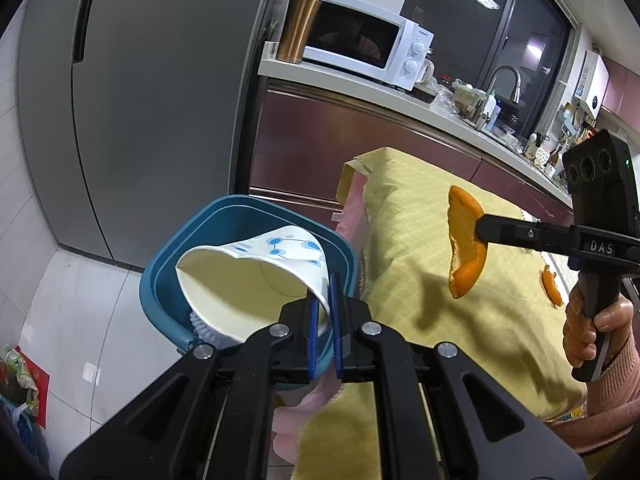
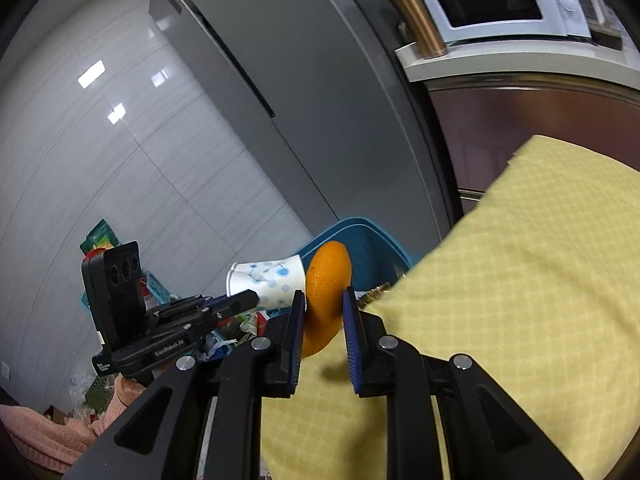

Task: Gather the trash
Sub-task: 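Carry the paper cup and orange peel with both tools over the blue bin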

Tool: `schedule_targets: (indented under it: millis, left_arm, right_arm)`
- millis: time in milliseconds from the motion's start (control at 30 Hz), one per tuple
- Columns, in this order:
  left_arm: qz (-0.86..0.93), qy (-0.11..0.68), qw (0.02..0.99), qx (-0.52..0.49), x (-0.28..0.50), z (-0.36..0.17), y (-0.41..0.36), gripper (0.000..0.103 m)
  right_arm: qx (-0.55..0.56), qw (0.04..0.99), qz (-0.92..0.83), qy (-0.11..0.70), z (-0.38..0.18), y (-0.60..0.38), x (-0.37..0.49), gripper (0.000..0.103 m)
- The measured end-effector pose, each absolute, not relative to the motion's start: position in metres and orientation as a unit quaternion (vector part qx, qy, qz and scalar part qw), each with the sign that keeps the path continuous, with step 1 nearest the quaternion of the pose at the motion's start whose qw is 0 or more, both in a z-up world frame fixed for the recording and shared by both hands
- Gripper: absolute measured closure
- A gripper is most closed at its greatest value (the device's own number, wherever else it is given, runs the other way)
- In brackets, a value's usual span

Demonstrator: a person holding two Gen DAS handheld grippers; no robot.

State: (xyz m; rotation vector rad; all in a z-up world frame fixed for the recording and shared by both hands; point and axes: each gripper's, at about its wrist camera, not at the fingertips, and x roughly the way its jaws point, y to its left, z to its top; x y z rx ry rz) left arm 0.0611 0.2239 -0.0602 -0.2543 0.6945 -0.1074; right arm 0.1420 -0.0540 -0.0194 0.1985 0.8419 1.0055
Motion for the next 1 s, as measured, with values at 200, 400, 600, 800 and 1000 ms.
schedule_targets:
  millis: [200, 400, 600, 800, 1000]
  left_arm:
    - [-0.041, 0.347, 0.929, -0.124, 0.067, -0.067, 0.227, 0.097]
    - [-0.033, 0.355, 0.926, -0.126, 0.076, -0.077, 0.231, 0.097]
    - [-0.027, 0.361, 0.923, -0.129, 0.086, -0.084, 0.235, 0.097]
    - [-0.024, 0.371, 0.919, -0.132, 0.097, -0.093, 0.239, 0.097]
    - [-0.022, 0.382, 0.914, -0.135, 0.109, -0.105, 0.239, 0.097]
  right_arm:
    - [0.083, 0.783, 0.475, 0.392, -0.017, -0.032, 0.146, 0.086]
    - [0.07, 0.782, 0.476, 0.397, -0.02, -0.012, 0.151, 0.086]
    - [0.054, 0.78, 0.473, 0.406, -0.028, 0.005, 0.158, 0.086]
    - [0.038, 0.781, 0.462, 0.419, -0.039, 0.021, 0.166, 0.086]
    - [0.019, 0.779, 0.452, 0.435, -0.051, 0.034, 0.172, 0.085]
